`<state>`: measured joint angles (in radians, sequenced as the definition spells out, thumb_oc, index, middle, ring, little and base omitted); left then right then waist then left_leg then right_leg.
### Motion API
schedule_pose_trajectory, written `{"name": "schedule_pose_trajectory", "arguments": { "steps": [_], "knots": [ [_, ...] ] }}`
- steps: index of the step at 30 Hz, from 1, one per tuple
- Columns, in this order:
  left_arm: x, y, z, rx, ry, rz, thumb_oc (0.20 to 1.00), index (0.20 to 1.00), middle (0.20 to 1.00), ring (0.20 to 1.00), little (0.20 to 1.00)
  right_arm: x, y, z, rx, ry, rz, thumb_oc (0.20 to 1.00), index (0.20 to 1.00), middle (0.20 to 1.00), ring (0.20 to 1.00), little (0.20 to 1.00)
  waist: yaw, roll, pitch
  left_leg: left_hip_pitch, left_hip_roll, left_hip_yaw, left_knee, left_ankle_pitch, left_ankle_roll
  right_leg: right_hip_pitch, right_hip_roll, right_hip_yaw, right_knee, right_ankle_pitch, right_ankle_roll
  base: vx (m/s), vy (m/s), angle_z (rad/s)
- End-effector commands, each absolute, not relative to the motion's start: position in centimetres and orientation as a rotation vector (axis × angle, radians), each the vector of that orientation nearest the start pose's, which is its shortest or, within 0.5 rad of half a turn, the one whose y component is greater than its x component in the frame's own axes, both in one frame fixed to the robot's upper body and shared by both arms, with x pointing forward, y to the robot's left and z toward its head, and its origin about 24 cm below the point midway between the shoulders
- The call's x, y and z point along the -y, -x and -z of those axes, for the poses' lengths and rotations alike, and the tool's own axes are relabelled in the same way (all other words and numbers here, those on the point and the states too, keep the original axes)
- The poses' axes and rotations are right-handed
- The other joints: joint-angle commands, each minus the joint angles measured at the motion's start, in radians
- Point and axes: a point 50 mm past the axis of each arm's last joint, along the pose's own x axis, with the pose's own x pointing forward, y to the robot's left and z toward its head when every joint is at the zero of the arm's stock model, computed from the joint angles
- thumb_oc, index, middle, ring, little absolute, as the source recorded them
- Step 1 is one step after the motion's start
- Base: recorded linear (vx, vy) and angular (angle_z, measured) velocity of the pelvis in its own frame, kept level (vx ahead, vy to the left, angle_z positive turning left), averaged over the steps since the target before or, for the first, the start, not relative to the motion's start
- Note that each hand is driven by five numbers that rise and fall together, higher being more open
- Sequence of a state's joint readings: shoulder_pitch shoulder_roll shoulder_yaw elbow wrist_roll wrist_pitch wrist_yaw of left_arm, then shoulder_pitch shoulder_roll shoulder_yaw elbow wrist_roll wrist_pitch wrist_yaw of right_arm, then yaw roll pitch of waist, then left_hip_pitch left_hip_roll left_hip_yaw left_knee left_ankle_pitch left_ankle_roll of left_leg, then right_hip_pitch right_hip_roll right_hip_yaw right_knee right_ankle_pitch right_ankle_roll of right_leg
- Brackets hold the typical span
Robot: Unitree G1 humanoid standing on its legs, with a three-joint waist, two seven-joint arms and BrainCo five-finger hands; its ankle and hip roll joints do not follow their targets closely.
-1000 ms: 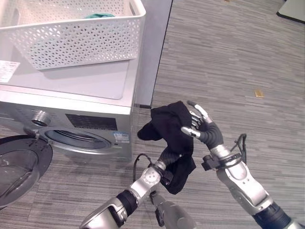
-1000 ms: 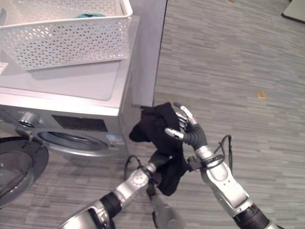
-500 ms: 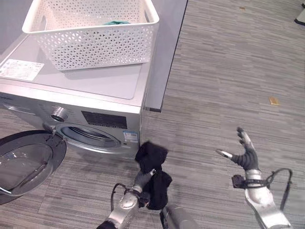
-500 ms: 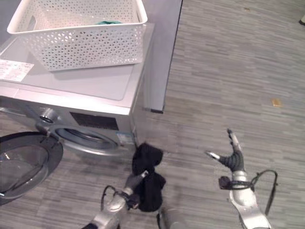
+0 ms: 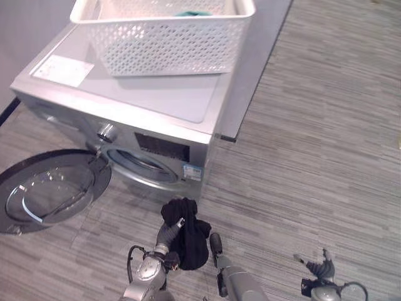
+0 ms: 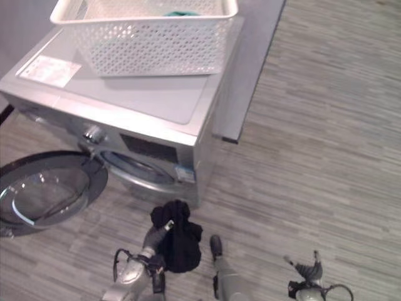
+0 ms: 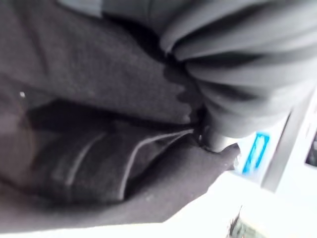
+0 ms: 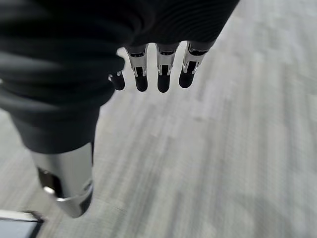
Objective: Grab the laundry basket,head to the washer,open it,put in the laundry and shut it.
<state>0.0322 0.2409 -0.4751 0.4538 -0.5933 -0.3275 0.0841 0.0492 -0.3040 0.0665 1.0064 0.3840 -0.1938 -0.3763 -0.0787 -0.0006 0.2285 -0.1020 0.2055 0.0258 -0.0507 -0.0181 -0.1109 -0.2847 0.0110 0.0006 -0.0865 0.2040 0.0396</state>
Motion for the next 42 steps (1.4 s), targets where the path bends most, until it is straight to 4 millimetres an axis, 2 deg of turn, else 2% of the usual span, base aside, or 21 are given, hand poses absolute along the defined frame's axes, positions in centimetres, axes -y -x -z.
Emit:
{"name": "schedule_pose_trajectory", "arguments": {
  "steps": [1,5,7,10,12,16,18,20,21,22,23,24,26,29,32,35,36,39,40,41,42],
  "knots": [
    [-13.3,-23.1,2.7,-0.163,0.319,0.094,0.200,0.200,0.200,0.200,0.200,27.5,-12.7,12.6,-0.806,-0.002,0.684,1.000,1.000,1.000,1.000,1.000,0.016,-0.040,0.037,-0.183,0.024,-0.060,0.120,0.084,-0.030,0.065,-0.042,-0.039,0.197,-0.324,0.010,-0.07,-0.036,0.52],
    [-12.7,-24.4,1.9,-0.127,0.304,0.110,0.200,0.200,0.200,0.200,0.200,26.8,-13.2,12.7,-0.800,-0.029,0.677,1.000,1.000,1.000,1.000,1.000,0.024,-0.031,0.057,-0.202,0.031,-0.133,0.066,0.134,-0.039,0.054,-0.061,-0.079,0.261,-0.363,0.014,0.00,0.082,0.72],
    [-12.5,-25.1,1.3,-0.101,0.303,0.104,0.200,0.200,0.200,0.200,0.200,26.1,-13.8,12.6,-0.780,-0.055,0.666,1.000,1.000,1.000,1.000,1.000,0.026,-0.025,0.051,-0.212,0.039,-0.189,0.020,0.156,-0.049,0.054,-0.077,-0.064,0.273,-0.371,0.031,0.12,0.235,0.67],
    [-12.5,-25.5,0.7,-0.071,0.296,0.100,0.200,0.200,0.200,0.200,0.200,25.9,-14.8,12.2,-0.748,-0.075,0.656,1.000,1.000,1.000,1.000,1.000,0.028,-0.022,0.054,-0.227,0.057,-0.202,0.020,0.161,-0.061,0.068,-0.111,-0.013,0.282,-0.374,0.059,0.16,0.336,0.30],
    [-12.7,-25.2,1.1,-0.086,0.299,0.093,0.200,0.200,0.200,0.200,0.200,26.1,-15.0,12.0,-0.735,-0.086,0.661,1.000,1.000,1.000,1.000,1.000,0.021,-0.012,0.036,-0.209,0.058,-0.180,0.036,0.122,-0.056,0.101,-0.140,0.022,0.257,-0.363,0.083,0.21,0.381,-0.08],
    [-13.2,-24.9,1.3,-0.095,0.286,0.099,0.200,0.200,0.200,0.200,0.200,26.6,-14.3,12.1,-0.739,-0.146,0.711,1.000,1.000,1.000,1.000,1.000,0.012,-0.023,0.004,-0.233,-0.046,-0.146,0.179,0.022,-0.021,0.153,-0.251,0.062,0.187,-0.286,0.116,0.20,0.349,-0.49],
    [-14.0,-24.9,1.2,-0.086,0.271,0.081,0.200,0.200,0.200,0.200,0.200,26.3,-14.8,12.1,-0.739,-0.138,0.691,1.000,1.000,1.000,1.000,1.000,0.023,-0.029,0.000,-0.222,-0.076,-0.099,0.204,-0.015,0.012,0.117,-0.286,0.066,0.225,-0.232,0.118,0.12,0.372,-0.28],
    [-14.5,-25.0,0.9,-0.076,0.266,0.072,0.200,0.200,0.200,0.200,0.200,26.0,-15.4,11.9,-0.734,-0.136,0.677,1.000,1.000,1.000,1.000,1.000,0.034,-0.027,0.005,-0.204,-0.071,-0.073,0.197,-0.027,0.022,0.098,-0.286,0.042,0.255,-0.229,0.109,0.03,0.247,-0.80],
    [-15.6,-25.1,0.6,-0.063,0.261,0.031,0.200,0.200,0.200,0.200,0.200,25.5,-16.3,11.9,-0.739,-0.126,0.653,1.000,1.000,1.000,1.000,1.000,0.068,-0.015,0.009,-0.177,-0.057,0.004,0.185,-0.036,0.037,0.078,-0.313,-0.135,0.320,-0.226,0.099,0.01,0.269,-0.84],
    [-16.0,-24.8,0.6,-0.060,0.267,0.022,0.200,0.200,0.200,0.200,0.200,25.1,-16.5,12.0,-0.744,-0.126,0.631,1.000,1.000,1.000,1.000,1.000,0.066,-0.013,0.014,-0.143,-0.062,0.025,0.165,-0.031,0.043,0.088,-0.284,-0.182,0.341,-0.261,0.089,0.02,0.369,-0.94],
    [-16.4,-24.5,0.8,-0.065,0.268,0.007,0.200,0.200,0.200,0.200,0.200,24.8,-16.5,12.1,-0.748,-0.130,0.616,1.000,1.000,1.000,1.000,1.000,0.063,-0.017,0.014,-0.119,-0.073,0.038,0.149,-0.021,0.050,0.072,-0.224,-0.193,0.362,-0.285,0.078,0.04,0.242,-1.22],
    [-17.3,-24.2,0.9,-0.071,0.276,-0.024,0.200,0.200,0.200,0.200,0.200,24.7,-16.6,12.2,-0.750,-0.125,0.606,1.000,1.000,1.000,1.000,1.000,0.071,-0.027,0.012,-0.100,-0.085,0.057,0.134,-0.020,0.051,0.085,-0.190,-0.218,0.330,-0.298,0.083,0.03,0.187,-1.16],
    [-18.3,-23.4,1.5,-0.092,0.281,-0.060,0.200,0.200,0.200,0.200,0.200,24.0,-16.4,12.7,-0.785,-0.104,0.575,1.000,1.000,1.000,1.000,1.000,0.087,-0.036,0.001,-0.082,-0.092,0.078,0.099,-0.004,0.049,0.078,-0.131,-0.268,0.302,-0.329,0.054,0.04,0.031,-0.65],
    [-18.3,-22.9,2.1,-0.116,0.307,-0.080,0.200,0.200,0.200,0.200,0.200,23.6,-15.7,13.1,-0.813,-0.101,0.559,1.000,1.000,1.000,1.000,1.000,0.091,-0.046,-0.001,-0.055,-0.098,0.076,0.074,-0.001,0.050,0.098,-0.074,-0.210,0.231,-0.332,0.030,0.08,-0.092,-0.34],
    [-17.8,-22.8,2.3,-0.121,0.327,-0.067,0.200,0.200,0.200,0.200,0.200,23.6,-15.7,13.1,-0.820,-0.065,0.520,1.000,1.000,1.000,1.000,1.000,0.102,-0.060,0.001,-0.085,-0.090,0.084,0.140,-0.014,0.042,0.127,-0.066,-0.217,0.185,-0.321,0.011,0.01,-0.128,0.09],
    [-16.9,-23.2,2.0,-0.114,0.344,-0.038,0.200,0.200,0.200,0.200,0.200,23.3,-16.4,12.8,-0.799,-0.018,0.471,1.000,1.000,1.000,1.000,1.000,0.117,-0.069,0.037,-0.161,-0.081,0.021,0.246,-0.021,0.039,0.130,-0.048,-0.217,0.185,-0.332,-0.010,-0.05,-0.149,0.08],
    [-16.6,-23.2,2.0,-0.114,0.349,-0.029,0.200,0.200,0.200,0.200,0.200,23.2,-16.4,12.8,-0.802,-0.010,0.463,1.000,1.000,1.000,1.000,1.000,0.118,-0.066,0.039,-0.169,-0.080,0.003,0.236,-0.016,0.039,0.129,-0.044,-0.219,0.186,-0.338,-0.011,-0.03,-0.073,0.07],
    [-15.7,-23.7,1.6,-0.103,0.355,0.006,0.200,0.200,0.200,0.200,0.200,23.2,-16.8,12.7,-0.793,-0.012,0.465,1.000,1.000,1.000,1.000,1.000,0.118,-0.055,0.044,-0.213,-0.056,-0.041,0.179,0.049,0.028,0.113,-0.040,-0.216,0.203,-0.364,-0.012,0.00,-0.001,0.08],
    [-15.7,-23.7,1.6,-0.103,0.355,0.006,0.200,0.200,0.200,0.200,0.200,23.2,-16.8,12.7,-0.793,-0.012,0.465,1.000,1.000,1.000,1.000,1.000,0.117,-0.056,0.043,-0.213,-0.056,-0.041,0.179,0.049,0.028,0.112,-0.040,-0.217,0.203,-0.364,-0.012,0.00,0.057,0.09],
    [-15.4,-24.3,1.0,-0.079,0.358,0.011,0.200,0.200,0.200,0.200,0.200,23.0,-17.0,12.6,-0.783,-0.018,0.467,1.000,1.000,1.000,1.000,1.000,0.124,-0.054,0.058,-0.238,-0.046,-0.058,0.116,0.095,0.017,0.105,-0.037,-0.204,0.221,-0.380,-0.012,0.01,0.040,0.05],
    [-15.4,-24.3,1.0,-0.079,0.358,0.011,0.200,0.200,0.200,0.200,0.200,23.0,-17.0,12.6,-0.783,-0.018,0.467,1.000,1.000,1.000,1.000,1.000,0.124,-0.055,0.058,-0.237,-0.047,-0.058,0.114,0.096,0.017,0.104,-0.038,-0.204,0.222,-0.381,-0.012,0.09,0.137,0.17]
  ]
}}
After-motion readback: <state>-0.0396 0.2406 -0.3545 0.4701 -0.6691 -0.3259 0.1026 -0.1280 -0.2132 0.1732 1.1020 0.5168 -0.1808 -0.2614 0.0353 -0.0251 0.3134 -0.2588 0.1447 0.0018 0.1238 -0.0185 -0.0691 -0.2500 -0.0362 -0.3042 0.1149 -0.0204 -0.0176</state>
